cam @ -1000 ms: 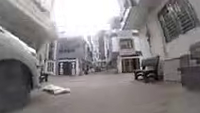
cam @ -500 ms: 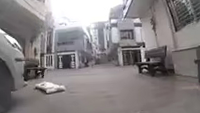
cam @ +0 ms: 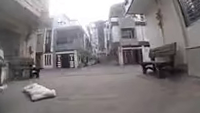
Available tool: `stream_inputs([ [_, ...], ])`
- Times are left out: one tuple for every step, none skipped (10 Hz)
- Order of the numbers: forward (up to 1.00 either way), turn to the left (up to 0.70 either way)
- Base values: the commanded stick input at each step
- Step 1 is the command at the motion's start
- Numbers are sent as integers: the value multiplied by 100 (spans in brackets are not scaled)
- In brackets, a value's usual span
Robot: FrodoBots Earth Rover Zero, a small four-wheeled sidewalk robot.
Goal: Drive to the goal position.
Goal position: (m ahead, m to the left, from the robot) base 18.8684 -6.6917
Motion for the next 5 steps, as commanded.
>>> stream_inputs([
  [100,-33],
  [100,-34],
  [100,0],
  [100,5],
  [100,5],
])
